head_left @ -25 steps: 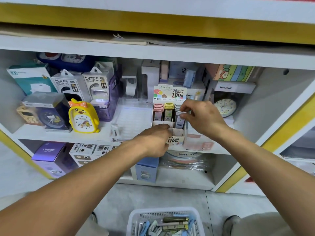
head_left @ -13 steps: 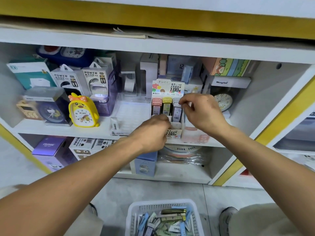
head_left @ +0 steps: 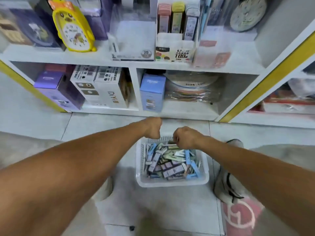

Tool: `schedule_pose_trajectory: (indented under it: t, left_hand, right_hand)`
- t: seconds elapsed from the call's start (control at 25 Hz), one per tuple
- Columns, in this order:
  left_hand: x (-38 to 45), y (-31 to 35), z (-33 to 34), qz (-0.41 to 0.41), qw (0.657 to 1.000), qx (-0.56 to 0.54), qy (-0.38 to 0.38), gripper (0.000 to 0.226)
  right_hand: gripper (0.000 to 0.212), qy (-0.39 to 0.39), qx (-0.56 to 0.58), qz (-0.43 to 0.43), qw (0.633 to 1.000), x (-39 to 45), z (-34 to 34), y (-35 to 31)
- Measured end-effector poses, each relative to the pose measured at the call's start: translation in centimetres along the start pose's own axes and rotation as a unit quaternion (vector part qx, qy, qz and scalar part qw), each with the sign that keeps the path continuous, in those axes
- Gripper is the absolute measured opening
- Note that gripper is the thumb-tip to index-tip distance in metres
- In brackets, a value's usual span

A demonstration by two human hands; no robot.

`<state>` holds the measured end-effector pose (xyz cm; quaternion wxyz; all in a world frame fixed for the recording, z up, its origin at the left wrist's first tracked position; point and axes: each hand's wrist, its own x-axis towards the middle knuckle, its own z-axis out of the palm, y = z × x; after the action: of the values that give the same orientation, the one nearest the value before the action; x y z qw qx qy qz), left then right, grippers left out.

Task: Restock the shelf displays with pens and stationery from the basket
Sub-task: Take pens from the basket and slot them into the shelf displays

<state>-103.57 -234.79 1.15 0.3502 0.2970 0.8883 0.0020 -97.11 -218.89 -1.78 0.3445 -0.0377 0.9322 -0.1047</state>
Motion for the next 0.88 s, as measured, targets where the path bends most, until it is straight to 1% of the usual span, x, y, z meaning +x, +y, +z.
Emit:
schedule_pose_trajectory:
  t: [0.04, 0.08, 0.16, 0.2, 0.28, 0.32, 0.4, 0.52, 0.6, 0.68, 0.8, 0.88]
  left_hand:
    - [0.6, 0.2, 2.1, -0.009, 1.000, -0.009, -0.023, 0.016]
    - [1.2, 0.2, 4.1, -0.017, 0.999, -0.016, -0.045, 0.021]
    - [2.2, 0.4, 7.8, -0.016, 0.997, -0.028, -0.076, 0.021]
    - [2.6, 0.5, 9.3, -0.006, 0.996, -0.033, -0.084, 0.029]
    - [3.7, 1.3, 12.4, 0.025, 0.996, -0.033, -0.084, 0.058]
    - [4.1, 2.1, 13.6, 0.042, 0.996, -0.026, -0.075, 0.071]
    - [4.8, 3.9, 15.8, 0.056, 0.997, -0.005, -0.056, 0.093]
    - [5.8, 5.8, 17.7, 0.011, 0.999, 0.044, -0.022, 0.113]
    - [6.5, 6.2, 18.0, -0.015, 0.998, 0.053, -0.021, 0.114]
    - [7.0, 6.3, 17.9, -0.035, 0.998, 0.056, -0.016, 0.104]
    - [7.3, 5.9, 18.4, -0.073, 0.997, 0.013, -0.001, 0.088]
    - [7.1, 5.7, 18.8, -0.075, 0.997, -0.014, 0.002, 0.083]
  right_hand:
    - [0.031, -0.013, 0.006, 0.009, 1.000, 0.7, 2.3, 0.7]
    - [0.033, -0.022, 0.010, 0.013, 1.000, 1.1, 4.3, 1.4]
    - [0.045, -0.030, 0.016, 0.018, 0.999, 1.4, 8.0, 3.0]
    - [0.055, -0.032, 0.017, 0.024, 0.999, 1.3, 9.5, 3.8]
    - [0.077, -0.028, 0.011, 0.045, 0.999, 1.3, 11.7, 5.3]
    - [0.085, -0.020, 0.013, 0.054, 0.998, 1.2, 12.6, 5.9]
    - [0.093, 0.010, 0.046, 0.058, 0.997, 0.9, 14.0, 6.5]
    - [0.098, 0.071, 0.115, 0.066, 0.989, 0.6, 15.2, 6.7]
    - [0.095, 0.081, 0.150, 0.084, 0.982, 1.0, 15.3, 6.8]
    - [0.091, 0.064, 0.177, 0.107, 0.976, 1.8, 14.8, 6.9]
    - [0.093, 0.024, 0.219, 0.124, 0.967, 2.8, 14.3, 6.8]
    - [0.094, 0.020, 0.245, 0.127, 0.961, 3.1, 14.0, 6.6]
